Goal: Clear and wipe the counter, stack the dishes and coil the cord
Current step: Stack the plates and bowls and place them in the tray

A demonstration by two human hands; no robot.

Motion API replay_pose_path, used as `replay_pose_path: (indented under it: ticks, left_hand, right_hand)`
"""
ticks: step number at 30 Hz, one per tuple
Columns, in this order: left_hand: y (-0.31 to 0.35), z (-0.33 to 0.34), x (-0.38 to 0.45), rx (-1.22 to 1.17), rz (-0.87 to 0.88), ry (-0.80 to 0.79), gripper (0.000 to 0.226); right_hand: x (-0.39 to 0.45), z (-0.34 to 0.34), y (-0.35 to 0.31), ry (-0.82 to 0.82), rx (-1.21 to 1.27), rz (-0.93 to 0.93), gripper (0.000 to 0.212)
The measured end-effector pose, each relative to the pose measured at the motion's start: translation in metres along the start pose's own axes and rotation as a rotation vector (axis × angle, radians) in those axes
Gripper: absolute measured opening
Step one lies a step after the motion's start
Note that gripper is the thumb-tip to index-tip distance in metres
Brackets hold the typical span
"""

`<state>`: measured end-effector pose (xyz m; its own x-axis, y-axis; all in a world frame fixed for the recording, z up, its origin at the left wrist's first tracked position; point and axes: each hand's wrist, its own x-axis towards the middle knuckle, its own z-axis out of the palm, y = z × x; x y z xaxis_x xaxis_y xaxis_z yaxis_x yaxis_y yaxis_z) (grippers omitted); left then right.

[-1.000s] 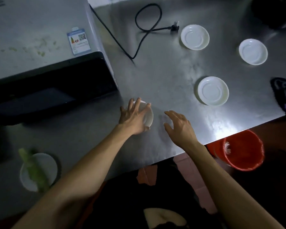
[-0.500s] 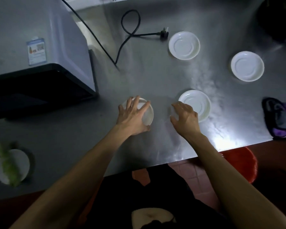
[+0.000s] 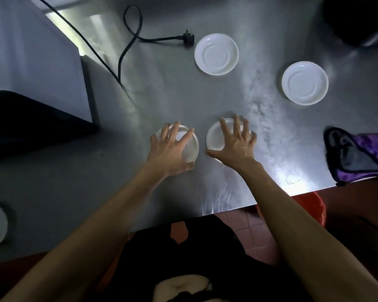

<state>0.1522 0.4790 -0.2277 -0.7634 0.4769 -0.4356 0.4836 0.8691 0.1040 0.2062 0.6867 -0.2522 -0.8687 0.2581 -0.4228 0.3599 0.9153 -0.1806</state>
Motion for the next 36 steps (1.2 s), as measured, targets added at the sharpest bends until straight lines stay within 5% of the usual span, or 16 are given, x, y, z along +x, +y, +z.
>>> replay_pose_path:
  ticks: [18, 36]
  left_hand:
    - [-0.031, 0.009, -0.049, -0.022, -0.129, 0.056, 0.101]
    - [-0.164, 0.057, -0.278, -0.203, -0.409, 0.2, 0.104]
  right_hand:
    - [-0.027, 0.006, -0.048, 0.059, -0.016, -0.187, 0.106]
    - [-0.167, 0.04, -0.23, 0.111, -0.152, -0.522, 0.11]
